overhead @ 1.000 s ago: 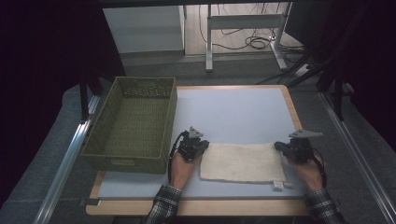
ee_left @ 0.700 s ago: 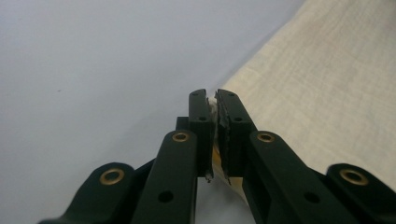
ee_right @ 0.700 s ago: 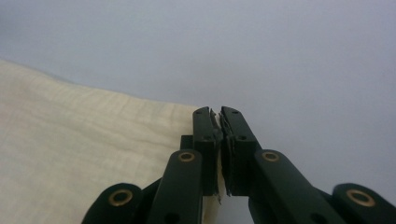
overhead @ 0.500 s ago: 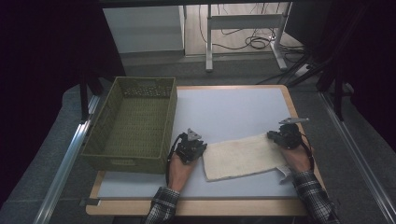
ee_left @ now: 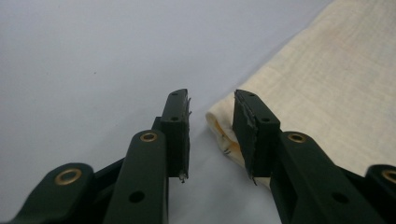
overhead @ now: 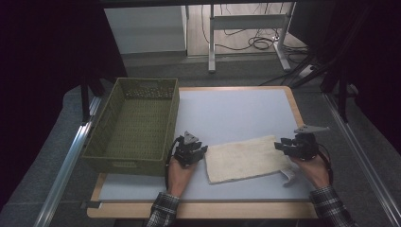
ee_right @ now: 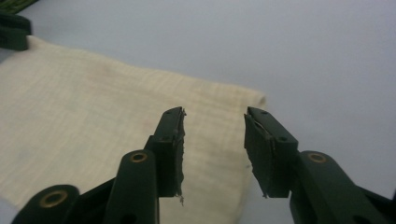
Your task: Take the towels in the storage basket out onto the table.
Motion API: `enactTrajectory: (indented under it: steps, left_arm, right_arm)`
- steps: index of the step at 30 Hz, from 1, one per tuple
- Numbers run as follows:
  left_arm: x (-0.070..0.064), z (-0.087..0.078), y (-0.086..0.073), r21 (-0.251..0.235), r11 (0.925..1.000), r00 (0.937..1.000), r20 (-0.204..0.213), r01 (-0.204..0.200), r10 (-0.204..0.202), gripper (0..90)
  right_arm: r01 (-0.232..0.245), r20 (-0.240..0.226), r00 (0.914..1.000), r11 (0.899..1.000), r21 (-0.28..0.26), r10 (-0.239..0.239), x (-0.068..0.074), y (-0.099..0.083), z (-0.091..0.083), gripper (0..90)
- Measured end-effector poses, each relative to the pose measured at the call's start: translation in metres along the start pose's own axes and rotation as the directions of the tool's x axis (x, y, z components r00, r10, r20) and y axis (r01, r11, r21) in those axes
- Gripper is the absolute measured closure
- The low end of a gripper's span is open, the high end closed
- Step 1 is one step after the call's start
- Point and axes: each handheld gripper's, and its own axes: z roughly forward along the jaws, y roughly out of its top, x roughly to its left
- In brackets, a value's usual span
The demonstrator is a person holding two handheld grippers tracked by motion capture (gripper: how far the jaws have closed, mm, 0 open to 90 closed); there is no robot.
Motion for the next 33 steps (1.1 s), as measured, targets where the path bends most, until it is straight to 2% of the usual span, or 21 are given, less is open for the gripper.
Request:
enactTrajectory:
  steps: [5, 8, 9, 10, 17, 20, 21, 22, 23, 24, 25, 26, 27, 28, 33]
  left_arm:
    - [-0.001, 0.006, 0.004, 0.020, 0.9996, 0.9997, -0.009, -0.021, 0.022, 62.6]
    - [-0.003, 0.011, 0.007, 0.052, 0.9979, 0.9990, -0.022, -0.038, 0.039, 59.1]
    - [-0.003, 0.011, 0.007, 0.052, 0.9979, 0.9990, -0.022, -0.038, 0.039, 56.9]
    - [-0.003, 0.013, 0.008, 0.072, 0.9963, 0.9987, -0.019, -0.046, 0.048, 55.6]
    - [-0.005, 0.015, 0.007, 0.071, 0.9950, 0.9967, -0.036, -0.070, 0.072, 54.3]
    - [-0.004, 0.015, 0.007, 0.071, 0.9957, 0.9977, -0.027, -0.060, 0.062, 54.2]
    - [-0.004, 0.015, 0.007, 0.071, 0.9957, 0.9977, -0.027, -0.060, 0.062, 54.2]
    - [-0.004, 0.015, 0.007, 0.071, 0.9960, 0.9980, -0.027, -0.055, 0.057, 54.2]
    - [-0.003, 0.015, 0.007, 0.072, 0.9957, 0.9979, -0.025, -0.058, 0.060, 54.2]
    - [-0.003, 0.015, 0.007, 0.071, 0.9961, 0.9983, -0.021, -0.053, 0.055, 54.2]
    - [-0.003, 0.015, 0.007, 0.071, 0.9961, 0.9983, -0.021, -0.053, 0.055, 54.2]
    - [-0.002, 0.014, 0.007, 0.076, 0.9955, 0.9980, -0.021, -0.057, 0.059, 54.2]
    - [-0.002, 0.014, 0.007, 0.076, 0.9955, 0.9980, -0.021, -0.057, 0.059, 54.3]
    - [-0.002, 0.014, 0.007, 0.074, 0.9957, 0.9982, -0.019, -0.056, 0.057, 54.3]
    - [-0.001, 0.014, 0.007, 0.075, 0.9957, 0.9984, -0.016, -0.054, 0.055, 54.3]
  right_arm:
    - [0.008, -0.040, 0.9992, 1.000, -0.002, -0.008, 0.014, -0.009, -0.002, 53.2]
    - [0.034, -0.064, 0.9974, 0.999, 0.005, -0.033, 0.026, -0.010, -0.001, 52.1]
    - [0.034, -0.064, 0.9974, 0.999, 0.005, -0.033, 0.026, -0.010, -0.001, 52.1]
    - [0.052, -0.086, 0.9950, 0.999, 0.005, -0.051, 0.036, -0.011, 0.001, 50.3]
    - [0.113, -0.144, 0.9833, 0.994, 0.002, -0.111, 0.069, -0.012, 0.009, 47.3]
    - [0.138, -0.178, 0.9747, 0.990, 0.007, -0.135, 0.084, -0.013, 0.016, 47.1]
    - [0.138, -0.178, 0.9747, 0.990, 0.007, -0.135, 0.084, -0.013, 0.016, 47.1]
    - [0.165, -0.207, 0.9655, 0.986, 0.012, -0.159, 0.095, -0.014, 0.022, 47.1]
    - [0.165, -0.207, 0.9655, 0.986, 0.012, -0.159, 0.095, -0.014, 0.022, 47.1]
    - [0.183, -0.223, 0.9591, 0.983, 0.020, -0.174, 0.104, -0.014, 0.026, 47.1]
    - [0.183, -0.223, 0.9591, 0.983, 0.020, -0.174, 0.104, -0.014, 0.026, 47.1]
    - [0.203, -0.248, 0.9498, 0.979, 0.023, -0.191, 0.115, -0.015, 0.032, 47.2]
    - [0.203, -0.248, 0.9498, 0.979, 0.023, -0.191, 0.115, -0.015, 0.032, 47.2]
    - [0.221, -0.271, 0.9401, 0.975, 0.025, -0.206, 0.125, -0.015, 0.037, 47.6]
    - [0.266, -0.324, 0.9149, 0.964, 0.032, -0.241, 0.150, -0.016, 0.050, 47.7]
